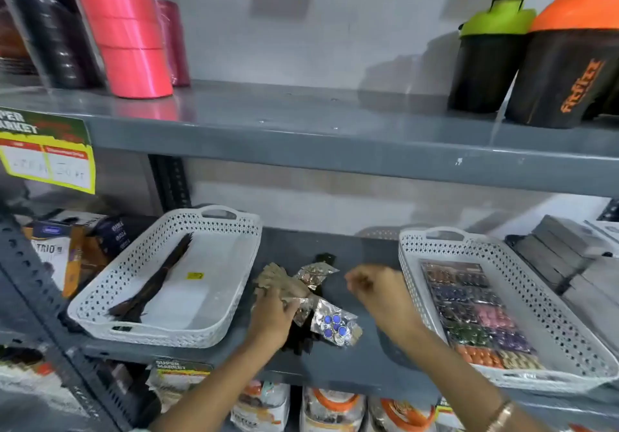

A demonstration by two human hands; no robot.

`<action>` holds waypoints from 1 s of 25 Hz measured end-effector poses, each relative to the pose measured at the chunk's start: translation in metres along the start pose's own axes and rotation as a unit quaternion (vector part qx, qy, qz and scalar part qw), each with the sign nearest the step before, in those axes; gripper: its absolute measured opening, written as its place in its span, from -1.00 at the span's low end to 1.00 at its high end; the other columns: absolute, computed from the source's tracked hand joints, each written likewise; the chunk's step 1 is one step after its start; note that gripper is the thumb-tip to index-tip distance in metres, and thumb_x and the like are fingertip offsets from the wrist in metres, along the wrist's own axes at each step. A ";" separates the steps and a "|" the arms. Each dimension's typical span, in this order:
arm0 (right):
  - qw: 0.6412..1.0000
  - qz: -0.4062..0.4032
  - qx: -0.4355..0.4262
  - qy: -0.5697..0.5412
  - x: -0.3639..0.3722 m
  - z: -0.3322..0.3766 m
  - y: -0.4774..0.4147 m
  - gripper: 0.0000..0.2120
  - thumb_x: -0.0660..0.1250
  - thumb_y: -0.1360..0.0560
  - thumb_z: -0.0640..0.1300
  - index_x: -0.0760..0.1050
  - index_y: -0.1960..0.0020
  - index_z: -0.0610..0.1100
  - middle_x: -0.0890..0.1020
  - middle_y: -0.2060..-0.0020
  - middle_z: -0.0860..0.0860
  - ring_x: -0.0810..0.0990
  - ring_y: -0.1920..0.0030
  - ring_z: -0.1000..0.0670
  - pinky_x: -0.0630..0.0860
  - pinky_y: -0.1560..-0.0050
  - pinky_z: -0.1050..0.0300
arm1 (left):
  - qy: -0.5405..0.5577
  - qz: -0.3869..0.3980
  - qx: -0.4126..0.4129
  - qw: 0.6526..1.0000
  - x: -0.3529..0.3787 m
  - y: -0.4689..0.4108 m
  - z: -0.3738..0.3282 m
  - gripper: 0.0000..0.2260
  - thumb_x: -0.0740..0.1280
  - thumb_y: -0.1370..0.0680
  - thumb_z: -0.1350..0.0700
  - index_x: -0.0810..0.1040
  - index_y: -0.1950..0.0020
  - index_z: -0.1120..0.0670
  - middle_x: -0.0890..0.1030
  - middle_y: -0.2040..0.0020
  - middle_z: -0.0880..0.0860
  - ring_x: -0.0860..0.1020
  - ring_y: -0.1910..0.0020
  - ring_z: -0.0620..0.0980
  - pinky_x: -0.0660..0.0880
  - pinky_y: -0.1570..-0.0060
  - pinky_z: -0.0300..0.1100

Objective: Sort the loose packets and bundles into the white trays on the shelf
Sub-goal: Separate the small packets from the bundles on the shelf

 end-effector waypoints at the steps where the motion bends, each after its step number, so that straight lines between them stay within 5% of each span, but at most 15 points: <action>1: 0.998 0.044 0.051 0.012 0.014 -0.015 -0.005 -0.86 0.34 -0.43 -0.34 0.65 0.08 -0.23 0.73 0.14 -0.12 0.69 0.12 -0.05 0.60 -0.03 0.00 | -0.034 0.025 -0.047 0.998 0.003 -0.006 0.012 -0.68 0.30 -0.52 0.08 0.44 -0.24 0.14 0.51 -0.26 0.18 0.48 -0.26 0.18 0.42 -0.27 0.01; 5: 0.980 0.143 0.127 0.054 0.059 -0.049 -0.015 -0.76 0.39 -0.39 -0.24 0.60 -0.05 -0.24 0.68 0.01 -0.16 0.64 0.03 -0.06 0.56 0.00 0.08 | -0.029 0.047 -0.111 0.992 0.008 -0.019 0.023 -0.57 0.42 -0.43 0.05 0.46 -0.25 0.15 0.53 -0.29 0.15 0.49 -0.26 0.15 0.44 -0.25 -0.01; 8: 0.979 0.147 0.116 0.083 0.073 -0.050 -0.016 -0.73 0.41 -0.37 -0.24 0.59 -0.07 -0.19 0.64 0.16 -0.09 0.61 0.12 -0.07 0.55 0.05 0.06 | 0.015 0.057 -0.153 0.986 0.013 -0.022 0.018 -0.56 0.49 -0.37 0.16 0.49 -0.21 0.16 0.57 -0.23 0.17 0.51 -0.23 0.17 0.44 -0.24 -0.01; 13: 0.980 0.133 0.105 0.100 0.081 -0.058 -0.021 -0.72 0.46 -0.34 -0.23 0.58 -0.05 -0.17 0.64 0.13 -0.10 0.60 0.10 -0.09 0.43 0.17 0.14 | 0.083 0.097 -0.234 0.964 0.019 -0.035 0.030 -0.46 0.56 -0.26 0.21 0.51 -0.21 0.15 0.53 -0.26 0.22 0.48 -0.24 0.20 0.45 -0.27 -0.01; 17: 0.982 0.133 0.128 0.050 0.075 -0.059 -0.021 -0.75 0.45 -0.33 -0.28 0.58 -0.01 -0.25 0.58 0.24 -0.06 0.49 0.22 0.02 0.38 0.24 0.24 | 0.170 0.087 -0.210 0.959 0.012 -0.036 0.020 -0.77 0.46 -0.32 0.39 0.48 0.13 0.21 0.59 0.09 0.17 0.52 0.19 0.02 0.51 0.14 -0.10; 20: 0.980 0.152 0.128 0.024 0.048 -0.056 -0.034 -0.76 0.46 -0.35 -0.31 0.61 -0.01 -0.30 0.65 0.22 -0.06 0.51 0.23 0.08 0.41 0.30 0.40 | 0.253 0.051 -0.193 0.947 0.000 -0.031 0.006 -0.74 0.39 -0.40 0.42 0.38 0.22 0.14 0.46 0.20 0.08 0.49 0.21 0.01 0.50 0.36 -0.25; 25: 0.982 0.107 0.116 0.104 -0.011 -0.074 -0.087 -0.78 0.33 -0.40 -0.44 0.63 -0.02 -0.34 0.68 -0.02 -0.23 0.63 0.02 -0.08 0.48 0.01 0.21 | 0.266 0.123 -0.140 0.946 0.031 -0.009 -0.040 -0.67 0.35 -0.40 0.49 0.35 0.29 0.10 0.46 0.29 0.07 0.51 0.33 -0.04 0.56 0.52 -0.29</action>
Point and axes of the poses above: each hand's wrist, its own y-axis away from the middle knuckle, its own x-axis out of the palm, z = x × y, the point moved 2 cm from there along -y, towards the middle knuckle
